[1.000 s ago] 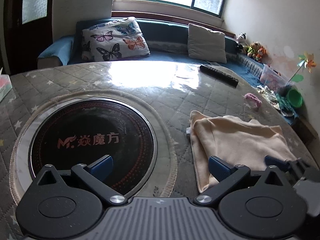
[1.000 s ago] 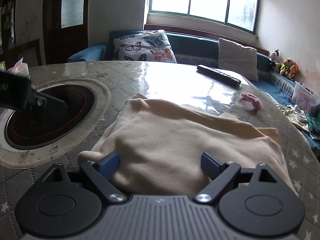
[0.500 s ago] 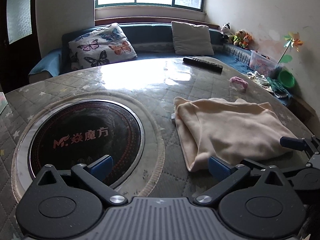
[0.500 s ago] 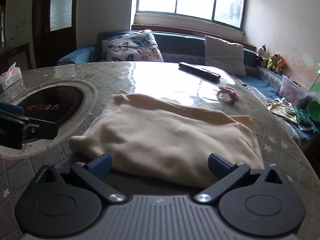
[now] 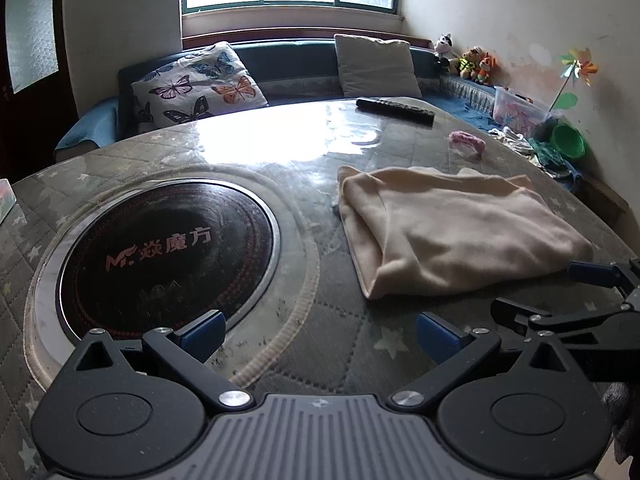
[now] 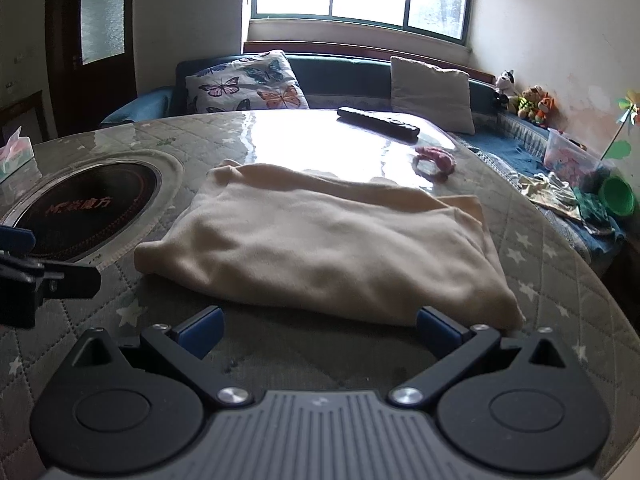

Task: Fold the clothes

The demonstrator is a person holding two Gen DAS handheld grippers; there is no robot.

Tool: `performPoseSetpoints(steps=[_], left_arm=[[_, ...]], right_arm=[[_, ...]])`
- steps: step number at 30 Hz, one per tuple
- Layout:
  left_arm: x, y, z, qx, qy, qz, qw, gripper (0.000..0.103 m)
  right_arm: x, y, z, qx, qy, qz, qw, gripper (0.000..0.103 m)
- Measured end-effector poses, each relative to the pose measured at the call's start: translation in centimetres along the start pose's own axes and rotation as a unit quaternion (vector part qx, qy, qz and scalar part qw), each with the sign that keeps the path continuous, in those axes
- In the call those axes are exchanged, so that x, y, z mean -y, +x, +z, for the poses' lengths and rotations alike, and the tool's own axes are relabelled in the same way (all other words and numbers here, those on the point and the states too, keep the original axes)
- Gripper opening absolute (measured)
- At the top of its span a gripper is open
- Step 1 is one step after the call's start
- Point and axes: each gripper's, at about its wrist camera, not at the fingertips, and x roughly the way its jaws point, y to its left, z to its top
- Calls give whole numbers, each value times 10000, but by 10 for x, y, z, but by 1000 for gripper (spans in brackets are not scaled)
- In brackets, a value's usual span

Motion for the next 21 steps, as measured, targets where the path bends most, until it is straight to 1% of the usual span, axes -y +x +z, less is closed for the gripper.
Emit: performPoseSetpoints(steps=[10, 21], left_arm=[[11, -7, -11, 42, 194, -26, 9998, 103], [26, -11, -16, 146, 499, 20, 9986, 103]], right_arm=[[4, -7, -10, -45, 155, -67, 9998, 103], [7, -13, -21, -95, 300, -101, 9995, 103]])
